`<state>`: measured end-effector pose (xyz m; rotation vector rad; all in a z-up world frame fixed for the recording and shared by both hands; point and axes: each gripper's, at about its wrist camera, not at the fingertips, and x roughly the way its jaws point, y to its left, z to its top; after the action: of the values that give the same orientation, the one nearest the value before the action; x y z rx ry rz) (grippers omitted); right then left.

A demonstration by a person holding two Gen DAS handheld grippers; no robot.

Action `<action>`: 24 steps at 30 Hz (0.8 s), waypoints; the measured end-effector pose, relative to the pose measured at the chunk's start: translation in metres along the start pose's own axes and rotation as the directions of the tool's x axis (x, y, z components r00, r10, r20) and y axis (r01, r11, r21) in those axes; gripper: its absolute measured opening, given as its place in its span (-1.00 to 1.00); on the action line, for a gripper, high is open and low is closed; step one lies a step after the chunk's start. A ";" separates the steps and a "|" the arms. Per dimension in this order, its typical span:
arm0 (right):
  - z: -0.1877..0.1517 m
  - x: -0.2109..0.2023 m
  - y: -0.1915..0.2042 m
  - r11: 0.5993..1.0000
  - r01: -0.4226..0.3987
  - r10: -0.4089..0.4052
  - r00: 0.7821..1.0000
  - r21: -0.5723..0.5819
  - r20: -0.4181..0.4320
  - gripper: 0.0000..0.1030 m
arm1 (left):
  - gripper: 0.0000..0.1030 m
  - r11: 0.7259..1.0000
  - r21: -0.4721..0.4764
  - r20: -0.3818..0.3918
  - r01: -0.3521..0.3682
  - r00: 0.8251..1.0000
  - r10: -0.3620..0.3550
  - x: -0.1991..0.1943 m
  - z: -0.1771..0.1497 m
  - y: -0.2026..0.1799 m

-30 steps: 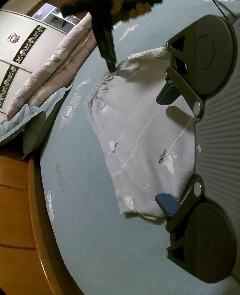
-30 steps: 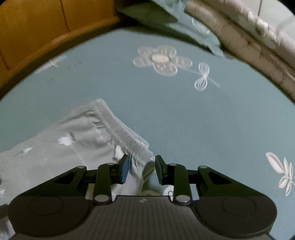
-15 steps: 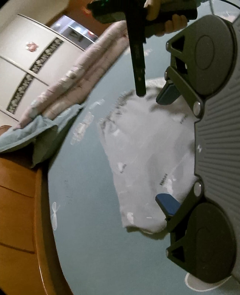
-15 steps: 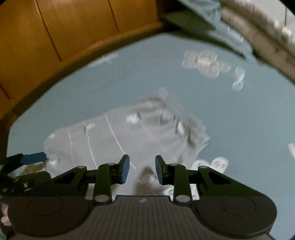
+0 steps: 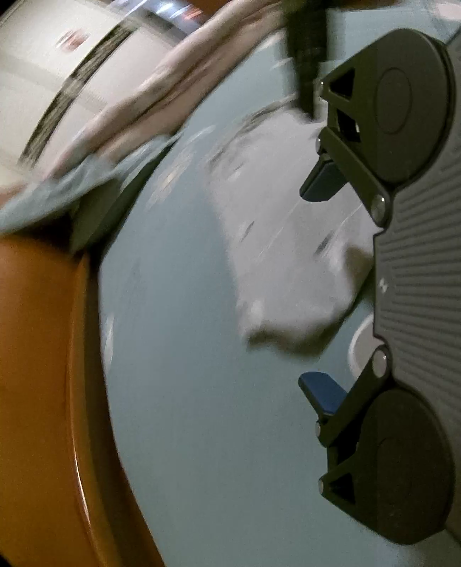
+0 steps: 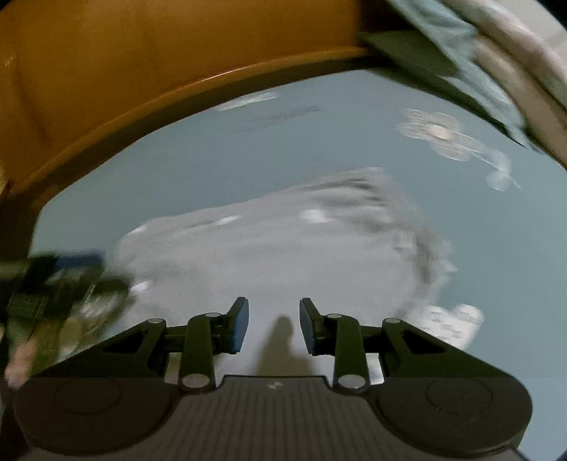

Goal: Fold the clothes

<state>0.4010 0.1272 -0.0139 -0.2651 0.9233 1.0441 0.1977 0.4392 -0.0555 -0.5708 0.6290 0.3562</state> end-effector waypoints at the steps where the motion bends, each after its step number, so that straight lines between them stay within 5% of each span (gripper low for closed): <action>1: -0.002 0.002 0.011 0.999 -0.018 0.018 1.000 -0.036 -0.006 -0.30 | 0.97 0.999 -0.032 0.005 -0.004 1.000 0.004 0.000 0.001 0.006; 9: -0.055 0.008 0.063 0.963 -0.001 -0.033 0.992 -0.271 -0.120 -0.07 | 0.97 0.999 -0.045 -0.009 -0.027 1.000 0.027 0.008 0.004 0.017; 11: -0.051 0.000 0.065 0.961 -0.019 -0.020 0.990 -0.275 -0.139 -0.11 | 0.97 0.998 -0.044 -0.011 -0.035 0.999 0.034 0.009 0.004 0.017; 17: -0.013 0.000 0.078 0.948 0.008 -0.010 1.000 -0.318 -0.004 -0.09 | 0.97 0.997 -0.054 -0.013 -0.051 0.999 0.050 0.010 0.004 0.015; 24: -0.019 0.027 0.082 0.953 -0.011 -0.011 0.997 -0.304 -0.071 -0.04 | 0.97 0.995 0.025 -0.031 -0.101 0.994 0.101 0.010 -0.001 0.007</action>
<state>0.3283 0.1744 -0.0274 -0.5629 0.8238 1.1831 0.2016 0.4458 -0.0659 -0.5241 0.6937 0.4347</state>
